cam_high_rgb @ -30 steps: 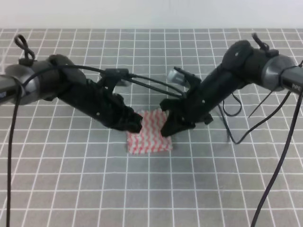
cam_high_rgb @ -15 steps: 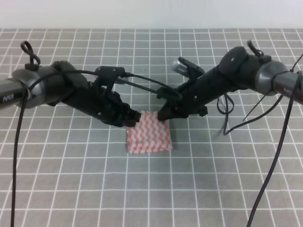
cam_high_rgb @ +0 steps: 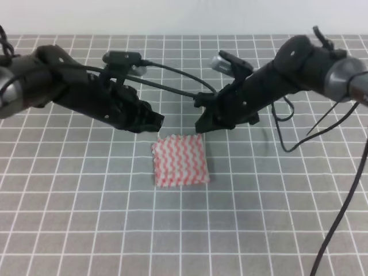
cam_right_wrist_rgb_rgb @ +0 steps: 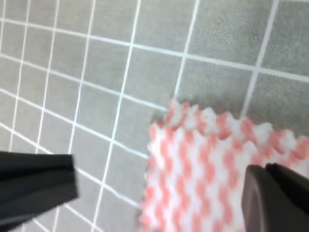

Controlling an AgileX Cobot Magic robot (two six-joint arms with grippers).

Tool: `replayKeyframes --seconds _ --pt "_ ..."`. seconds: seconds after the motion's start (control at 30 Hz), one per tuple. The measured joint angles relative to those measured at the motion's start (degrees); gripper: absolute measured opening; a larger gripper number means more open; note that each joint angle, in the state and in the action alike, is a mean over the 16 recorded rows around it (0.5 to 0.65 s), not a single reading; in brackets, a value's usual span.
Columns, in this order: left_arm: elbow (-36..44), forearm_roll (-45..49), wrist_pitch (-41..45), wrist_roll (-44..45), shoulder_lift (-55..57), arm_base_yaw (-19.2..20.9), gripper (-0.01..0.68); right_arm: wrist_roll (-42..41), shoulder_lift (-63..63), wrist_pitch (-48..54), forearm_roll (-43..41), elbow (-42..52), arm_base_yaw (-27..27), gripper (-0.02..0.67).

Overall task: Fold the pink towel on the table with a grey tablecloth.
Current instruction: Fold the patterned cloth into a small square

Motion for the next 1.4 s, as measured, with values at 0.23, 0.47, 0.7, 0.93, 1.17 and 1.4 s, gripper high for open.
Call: replayKeyframes --seconds 0.23,0.47,0.7,0.93,1.17,1.4 --pt "7.0 -0.3 -4.2 0.2 -11.6 0.2 -0.003 0.7 -6.5 1.1 -5.9 3.2 -0.1 -0.015" --pt "19.7 -1.3 -11.4 0.5 -28.4 0.3 -0.003 0.5 -16.3 -2.2 -9.2 12.6 -0.1 -0.015" --pt "34.7 -2.2 -17.0 0.6 -48.6 0.3 -0.003 -0.8 -31.0 -11.0 -9.5 27.7 -0.1 -0.016" --pt "49.1 -2.3 -21.0 0.1 -70.6 0.3 -0.003 -1.8 -49.2 -20.7 -10.9 43.9 -0.1 -0.016" --pt "59.6 -2.3 -22.5 -0.8 -90.2 0.3 -0.003 -2.0 -68.3 -28.5 -14.2 58.8 -0.1 -0.016" --pt "65.1 -0.3 -21.3 -0.7 -103.4 0.3 -0.003 -2.1 -85.7 -35.1 -17.0 71.4 0.0 -0.015"
